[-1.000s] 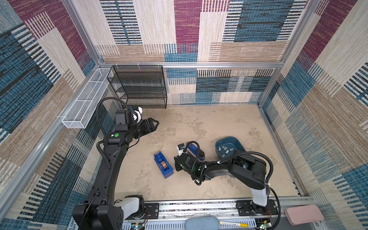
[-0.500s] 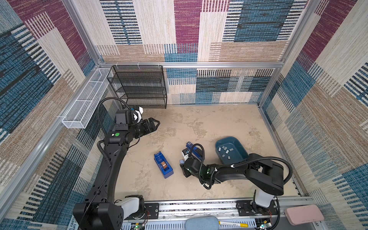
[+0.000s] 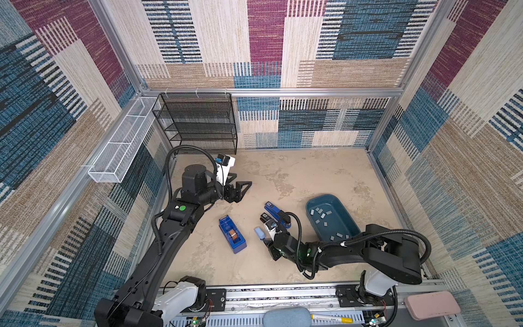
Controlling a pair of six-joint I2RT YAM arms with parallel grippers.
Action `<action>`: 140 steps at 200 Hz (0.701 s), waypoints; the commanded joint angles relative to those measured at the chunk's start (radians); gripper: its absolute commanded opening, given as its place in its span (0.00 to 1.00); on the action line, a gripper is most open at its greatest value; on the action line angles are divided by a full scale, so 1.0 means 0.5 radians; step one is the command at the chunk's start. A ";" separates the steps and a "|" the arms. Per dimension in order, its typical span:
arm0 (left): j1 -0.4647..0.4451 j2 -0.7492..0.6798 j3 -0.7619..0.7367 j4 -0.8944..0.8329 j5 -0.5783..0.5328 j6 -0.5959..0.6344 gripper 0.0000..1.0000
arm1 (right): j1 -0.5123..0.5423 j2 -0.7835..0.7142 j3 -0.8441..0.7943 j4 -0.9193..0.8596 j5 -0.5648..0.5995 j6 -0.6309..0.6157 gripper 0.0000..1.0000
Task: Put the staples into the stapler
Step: 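Lower the left gripper onto the light-blue mini stapler and close on it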
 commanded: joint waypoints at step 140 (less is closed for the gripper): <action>-0.586 0.534 -0.228 -0.729 -0.253 2.466 0.70 | -0.128 -0.124 -0.117 0.122 0.058 0.230 0.46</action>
